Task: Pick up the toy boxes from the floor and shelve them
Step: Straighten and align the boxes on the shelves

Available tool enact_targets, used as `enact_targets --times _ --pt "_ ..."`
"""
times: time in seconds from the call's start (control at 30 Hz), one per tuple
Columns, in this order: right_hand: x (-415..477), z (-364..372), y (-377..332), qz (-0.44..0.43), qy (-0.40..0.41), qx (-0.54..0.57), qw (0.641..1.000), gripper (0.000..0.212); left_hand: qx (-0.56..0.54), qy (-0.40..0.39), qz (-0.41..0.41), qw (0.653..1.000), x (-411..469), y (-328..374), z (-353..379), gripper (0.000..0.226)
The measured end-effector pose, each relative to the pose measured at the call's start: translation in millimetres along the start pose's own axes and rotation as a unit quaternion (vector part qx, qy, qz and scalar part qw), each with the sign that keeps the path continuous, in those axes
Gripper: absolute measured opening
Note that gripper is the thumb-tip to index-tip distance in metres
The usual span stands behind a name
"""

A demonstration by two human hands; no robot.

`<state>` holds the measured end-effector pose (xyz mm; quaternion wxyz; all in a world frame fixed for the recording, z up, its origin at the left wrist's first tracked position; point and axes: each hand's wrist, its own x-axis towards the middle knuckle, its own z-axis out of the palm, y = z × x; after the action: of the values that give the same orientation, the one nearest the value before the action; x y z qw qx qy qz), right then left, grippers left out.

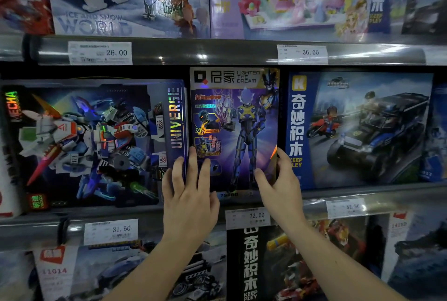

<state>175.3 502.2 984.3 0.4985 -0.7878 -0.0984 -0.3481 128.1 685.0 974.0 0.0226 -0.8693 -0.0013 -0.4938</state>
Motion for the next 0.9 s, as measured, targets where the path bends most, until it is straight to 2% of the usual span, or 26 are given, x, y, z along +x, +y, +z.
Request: enact_targets --times 0.23,0.63,0.9 --pt "-3.5 -5.4 -2.7 -0.003 0.003 -0.003 1.0 0.076 -0.021 -0.012 0.013 1.0 -4.4 -3.3 -3.6 0.072" --pt "-14.7 -54.3 12.8 -0.001 0.048 -0.012 0.999 0.042 -0.109 -0.019 0.063 0.992 -13.0 12.3 -6.7 0.059" --pt "-2.7 -101.5 47.9 -0.027 0.041 -0.032 0.998 0.04 -0.166 -0.017 0.092 0.982 -10.1 57.9 -8.2 0.052"
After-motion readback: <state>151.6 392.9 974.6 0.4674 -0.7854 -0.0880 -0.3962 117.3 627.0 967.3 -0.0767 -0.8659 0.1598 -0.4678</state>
